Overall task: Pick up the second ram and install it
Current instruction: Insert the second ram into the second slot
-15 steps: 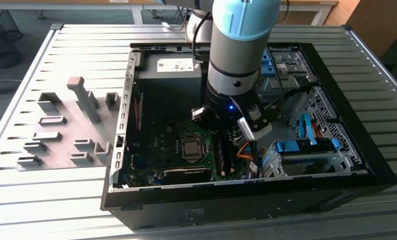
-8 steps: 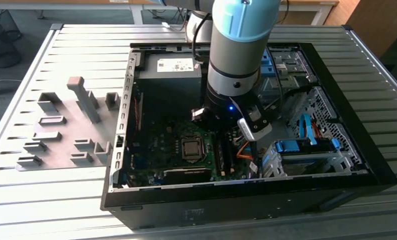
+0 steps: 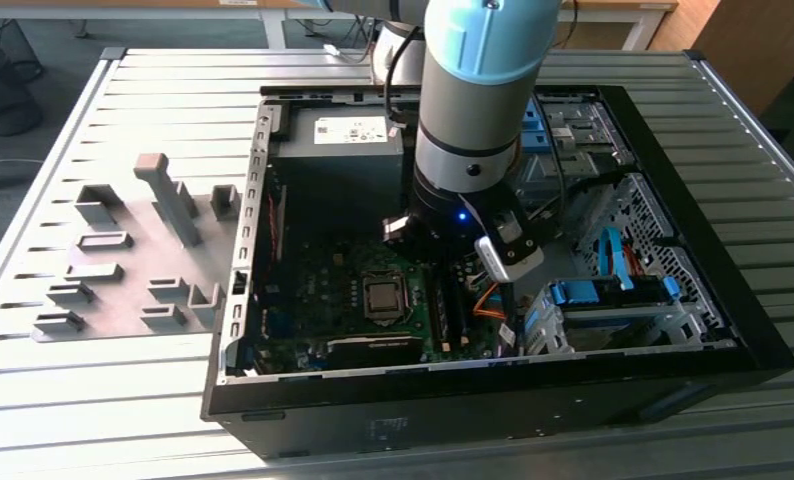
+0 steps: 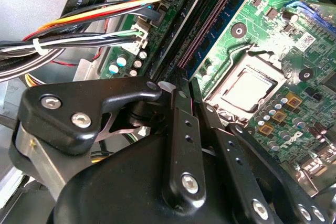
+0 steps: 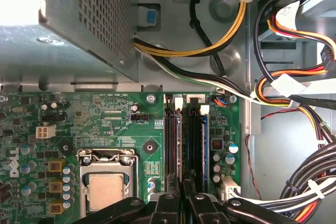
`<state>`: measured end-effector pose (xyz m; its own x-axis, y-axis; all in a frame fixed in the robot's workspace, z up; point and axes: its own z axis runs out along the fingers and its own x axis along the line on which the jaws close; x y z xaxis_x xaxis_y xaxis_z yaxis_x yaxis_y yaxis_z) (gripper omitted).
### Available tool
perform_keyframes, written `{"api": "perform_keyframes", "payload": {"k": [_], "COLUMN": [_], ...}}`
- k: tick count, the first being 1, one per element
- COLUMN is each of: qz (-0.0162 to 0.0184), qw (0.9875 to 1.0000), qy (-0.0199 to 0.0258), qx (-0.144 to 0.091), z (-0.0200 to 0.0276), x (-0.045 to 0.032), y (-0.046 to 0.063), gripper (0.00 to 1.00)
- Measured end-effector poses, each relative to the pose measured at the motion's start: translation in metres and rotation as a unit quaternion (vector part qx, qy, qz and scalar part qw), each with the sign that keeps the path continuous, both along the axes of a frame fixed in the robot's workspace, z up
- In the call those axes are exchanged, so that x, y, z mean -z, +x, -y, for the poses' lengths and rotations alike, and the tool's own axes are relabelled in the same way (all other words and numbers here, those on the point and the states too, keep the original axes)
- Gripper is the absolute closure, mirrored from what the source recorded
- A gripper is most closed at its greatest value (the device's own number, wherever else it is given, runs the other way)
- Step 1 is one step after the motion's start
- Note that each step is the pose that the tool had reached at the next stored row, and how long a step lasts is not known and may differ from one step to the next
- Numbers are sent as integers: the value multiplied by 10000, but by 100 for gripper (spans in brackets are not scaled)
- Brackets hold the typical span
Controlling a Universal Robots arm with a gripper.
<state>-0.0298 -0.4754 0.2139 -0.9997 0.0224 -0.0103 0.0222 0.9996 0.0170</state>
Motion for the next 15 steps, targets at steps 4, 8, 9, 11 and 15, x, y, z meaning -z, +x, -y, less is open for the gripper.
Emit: {"api": "perform_keyframes", "payload": {"k": [4,8,9,11,15], "qz": [0,0,0,0,0], "qw": [10000,10000,10000,10000,10000], "qy": [2,0,1,0,0], "qx": [0,0,0,0,0], "z": [0,0,0,0,0], "x": [7,21,25,33,33], "y": [0,0,0,0,0], "gripper": [86,86,86,86,86]}}
